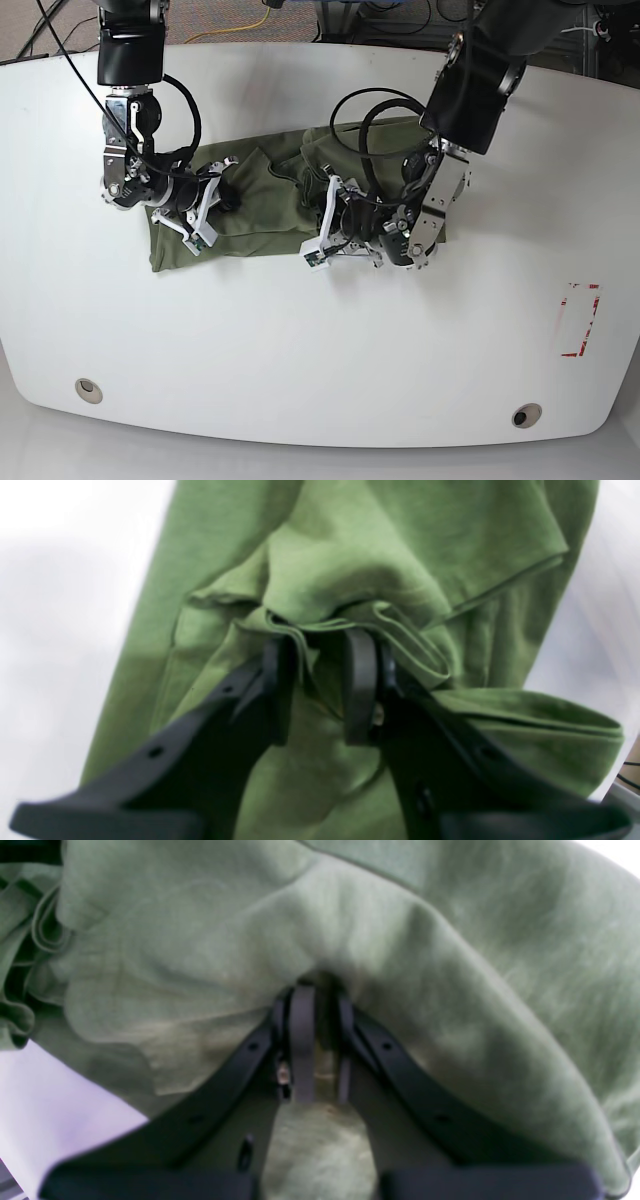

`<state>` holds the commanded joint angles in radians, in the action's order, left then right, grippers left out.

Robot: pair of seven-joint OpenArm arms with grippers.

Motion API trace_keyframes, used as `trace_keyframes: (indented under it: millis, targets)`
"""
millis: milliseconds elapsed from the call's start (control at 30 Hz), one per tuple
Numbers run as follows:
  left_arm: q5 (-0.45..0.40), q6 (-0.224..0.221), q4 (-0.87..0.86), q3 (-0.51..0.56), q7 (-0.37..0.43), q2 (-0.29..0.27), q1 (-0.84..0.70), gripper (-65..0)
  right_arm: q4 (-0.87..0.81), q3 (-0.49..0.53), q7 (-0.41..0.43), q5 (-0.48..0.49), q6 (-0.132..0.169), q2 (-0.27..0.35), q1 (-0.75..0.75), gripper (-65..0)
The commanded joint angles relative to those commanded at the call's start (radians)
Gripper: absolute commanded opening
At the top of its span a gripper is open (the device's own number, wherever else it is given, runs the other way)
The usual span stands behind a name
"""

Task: Layout the t-shirt on the table in an organized manner, then fold the t-shirt properly
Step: 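Press the folded half flat with the left gripper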

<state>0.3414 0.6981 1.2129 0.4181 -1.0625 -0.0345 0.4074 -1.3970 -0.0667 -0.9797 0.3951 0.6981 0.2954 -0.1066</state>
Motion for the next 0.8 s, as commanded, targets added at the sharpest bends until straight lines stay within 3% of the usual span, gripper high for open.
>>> trace_keyframes:
  millis: [200,400,700,800]
  targets:
    - [-0.002,0.000,-0.002,-0.002,0.063,0.000,0.000,-60.7,0.000,-0.002,0.000,0.000,0.000,0.000,0.000,-59.3]
    - [-0.002,0.000,-0.003,-0.023,0.110,0.002,0.003,-61.2,0.000,-0.002,0.000,0.002,0.000,0.000,0.000,-59.3]
    - [-0.002,-0.096,-0.003,-0.100,0.146,0.000,0.008,-61.4,0.000,-0.002,0.000,0.003,0.000,0.000,0.000,-59.5]
    - [-0.002,-0.101,-0.003,-0.100,0.149,0.000,0.009,-61.4,0.000,-0.002,0.000,0.003,0.000,0.000,0.000,-59.5]
